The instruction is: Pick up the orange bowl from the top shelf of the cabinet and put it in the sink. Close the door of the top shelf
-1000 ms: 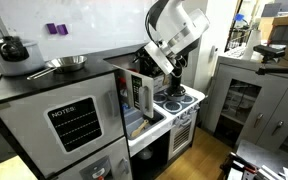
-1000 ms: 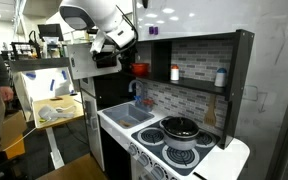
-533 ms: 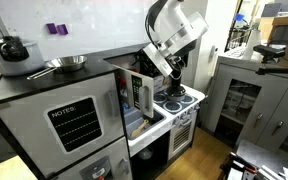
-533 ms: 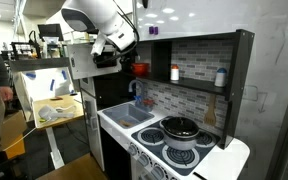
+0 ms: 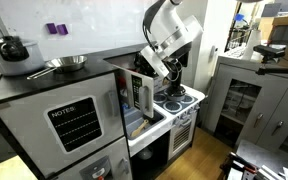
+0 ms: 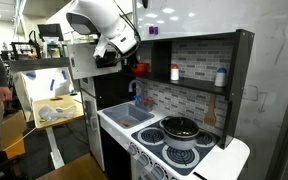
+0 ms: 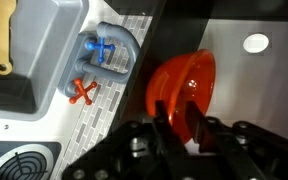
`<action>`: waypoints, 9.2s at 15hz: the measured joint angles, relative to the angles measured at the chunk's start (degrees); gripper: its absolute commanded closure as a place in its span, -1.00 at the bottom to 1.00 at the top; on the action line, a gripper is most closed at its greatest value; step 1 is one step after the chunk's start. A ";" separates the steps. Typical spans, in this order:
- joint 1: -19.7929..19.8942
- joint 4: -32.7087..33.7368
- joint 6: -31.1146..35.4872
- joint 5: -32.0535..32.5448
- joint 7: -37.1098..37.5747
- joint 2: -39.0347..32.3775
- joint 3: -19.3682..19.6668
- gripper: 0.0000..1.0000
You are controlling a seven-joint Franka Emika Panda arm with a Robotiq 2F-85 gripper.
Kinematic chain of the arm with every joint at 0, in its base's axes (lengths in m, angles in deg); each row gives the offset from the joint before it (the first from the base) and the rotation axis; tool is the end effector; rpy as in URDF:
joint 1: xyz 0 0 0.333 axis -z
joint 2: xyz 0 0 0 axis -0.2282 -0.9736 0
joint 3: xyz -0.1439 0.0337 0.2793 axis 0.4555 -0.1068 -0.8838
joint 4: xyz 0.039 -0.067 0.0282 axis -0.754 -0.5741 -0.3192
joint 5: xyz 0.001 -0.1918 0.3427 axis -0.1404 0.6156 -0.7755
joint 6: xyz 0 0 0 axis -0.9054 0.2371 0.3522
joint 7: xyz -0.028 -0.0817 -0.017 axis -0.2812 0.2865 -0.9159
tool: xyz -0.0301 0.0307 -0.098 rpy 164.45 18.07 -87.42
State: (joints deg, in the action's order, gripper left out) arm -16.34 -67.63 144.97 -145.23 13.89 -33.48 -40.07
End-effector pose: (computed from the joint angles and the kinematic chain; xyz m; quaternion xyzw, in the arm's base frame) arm 0.5639 -0.0589 0.3883 -0.7584 0.4986 -0.2697 0.3217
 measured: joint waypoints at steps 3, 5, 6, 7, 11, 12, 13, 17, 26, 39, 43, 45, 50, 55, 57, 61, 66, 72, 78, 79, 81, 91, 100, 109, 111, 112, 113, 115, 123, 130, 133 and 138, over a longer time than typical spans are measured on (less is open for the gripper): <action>-0.02 0.08 0.01 -0.14 -0.07 -0.14 -0.28 0.98; -0.02 0.08 0.05 -0.33 -0.08 -0.14 -0.48 0.97; -0.03 0.08 0.07 -0.55 -0.09 -0.14 -0.58 0.97; -0.05 0.08 0.10 -0.83 -0.15 -0.14 -0.65 0.97; -0.12 -0.08 0.53 -2.93 -0.67 -0.13 -1.11 0.97; -0.21 -0.20 1.06 -4.12 -1.07 -0.07 -1.29 0.97; -0.38 -0.45 1.78 -5.53 -1.66 0.09 -1.51 0.97; -1.68 -3.55 5.51 -12.09 -4.02 2.61 -2.94 0.97; -4.62 -11.41 12.98 -24.14 -7.58 9.49 -5.52 0.97; -4.73 -18.32 13.70 -29.23 -10.11 11.32 -5.73 0.97; -4.67 -21.03 13.59 -27.62 -11.53 11.17 -5.11 0.97; -4.62 -22.59 13.59 -24.81 -11.65 11.09 -4.43 0.97; -4.17 -25.44 13.61 -12.36 -11.41 10.55 -2.05 0.97; -1.71 -25.79 13.58 6.10 -10.16 8.67 1.26 0.97; -0.40 -25.40 13.36 13.15 -9.74 8.22 2.59 0.97; 1.30 -22.35 10.36 23.41 -9.23 8.25 4.36 0.97; 1.24 -16.93 3.34 27.59 -9.16 8.29 4.54 0.97; 1.21 -15.77 -1.69 27.67 -9.17 8.03 4.54 0.97; 1.21 -15.63 -5.69 27.67 -9.22 5.85 4.54 0.97; 1.21 -15.54 -5.91 27.67 -9.22 5.35 4.54 0.97; 1.21 -15.21 -6.30 27.67 -9.29 4.20 4.54 0.97; 1.23 -11.08 -7.88 27.71 -10.00 -3.61 4.57 0.97; 1.29 -7.44 -7.77 27.71 -12.40 -10.57 4.79 0.97; 1.28 -5.12 -7.76 27.44 -13.69 -14.48 4.30 0.97; 1.28 -4.95 -7.75 27.43 -13.70 -14.83 4.06 0.97; 1.28 -4.83 -7.75 27.42 -13.70 -14.95 3.93 0.97; 1.28 -4.68 -7.75 27.42 -13.70 -15.05 3.83 0.97; 1.26 -4.24 -7.73 27.43 -13.70 -15.33 3.68 0.38; 1.24 -2.64 -7.63 27.39 -13.70 -16.00 3.18 -0.63; 0.99 -2.96 -4.56 27.38 -13.95 -15.27 3.17 -1.00; 0.54 -4.92 -1.66 27.40 -14.79 -13.17 3.16 -1.00; -0.31 -11.33 0.41 29.18 -15.92 -7.85 3.44 -1.00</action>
State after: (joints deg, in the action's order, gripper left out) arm -16.65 -78.96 145.38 -116.05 -2.03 -41.32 -36.63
